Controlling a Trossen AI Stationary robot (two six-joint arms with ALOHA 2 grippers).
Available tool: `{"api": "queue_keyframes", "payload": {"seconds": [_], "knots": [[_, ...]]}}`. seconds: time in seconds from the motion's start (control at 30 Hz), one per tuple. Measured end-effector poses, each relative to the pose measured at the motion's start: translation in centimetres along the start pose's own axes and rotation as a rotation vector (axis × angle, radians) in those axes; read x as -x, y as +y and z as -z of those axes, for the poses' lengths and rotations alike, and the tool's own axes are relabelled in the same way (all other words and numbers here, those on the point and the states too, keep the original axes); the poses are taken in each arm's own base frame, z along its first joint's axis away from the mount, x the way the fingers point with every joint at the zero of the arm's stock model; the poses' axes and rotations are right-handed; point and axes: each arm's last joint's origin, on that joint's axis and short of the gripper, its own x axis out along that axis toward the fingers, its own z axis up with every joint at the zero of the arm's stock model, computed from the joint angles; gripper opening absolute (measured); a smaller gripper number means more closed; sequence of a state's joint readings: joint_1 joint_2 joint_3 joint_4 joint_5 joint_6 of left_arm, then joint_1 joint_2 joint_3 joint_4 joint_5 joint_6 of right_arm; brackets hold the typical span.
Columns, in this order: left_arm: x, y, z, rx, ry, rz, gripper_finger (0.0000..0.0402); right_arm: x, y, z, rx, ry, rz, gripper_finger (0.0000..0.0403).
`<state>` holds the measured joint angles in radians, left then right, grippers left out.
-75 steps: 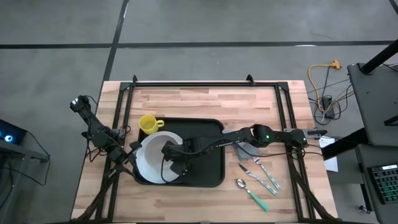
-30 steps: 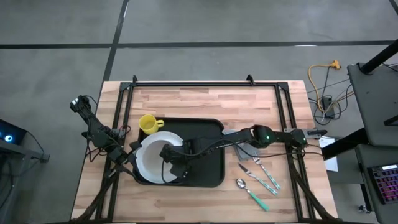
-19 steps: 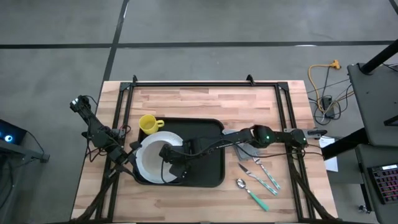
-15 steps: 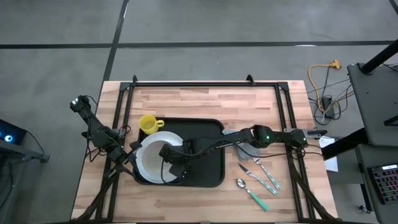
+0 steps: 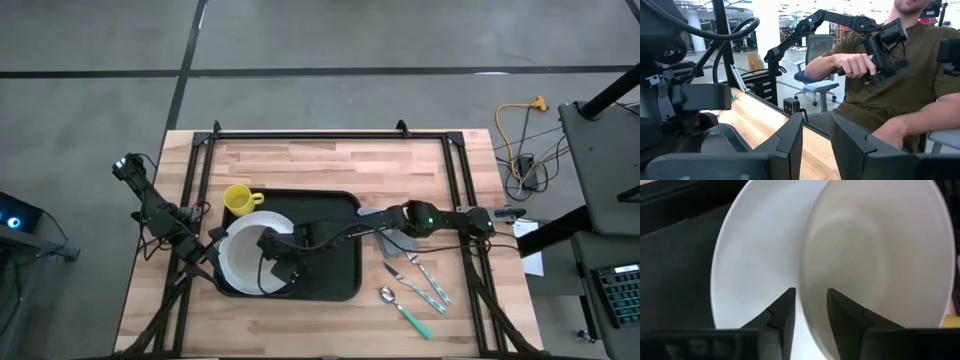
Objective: Set up tray
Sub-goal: Put the gray bowl on the white plate below the yellow mug
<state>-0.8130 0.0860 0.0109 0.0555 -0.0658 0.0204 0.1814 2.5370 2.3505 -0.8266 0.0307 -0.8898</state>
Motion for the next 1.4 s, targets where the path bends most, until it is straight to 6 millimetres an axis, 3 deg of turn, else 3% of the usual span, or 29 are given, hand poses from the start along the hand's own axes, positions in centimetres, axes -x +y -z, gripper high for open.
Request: {"api": "queue_keyframes", "payload": {"seconds": [0.33, 1.4], "knots": [[0.00, 0.00, 0.00, 0.000, 0.000, 0.000, 0.0079, 0.00, 0.13, 0.30, -0.060, 0.045, -0.001, 0.0013], [0.00, 0.00, 0.00, 0.000, 0.000, 0.000, 0.0079, 0.02, 0.38, 0.39, 0.003, 0.015, -0.059, 0.0009]]}}
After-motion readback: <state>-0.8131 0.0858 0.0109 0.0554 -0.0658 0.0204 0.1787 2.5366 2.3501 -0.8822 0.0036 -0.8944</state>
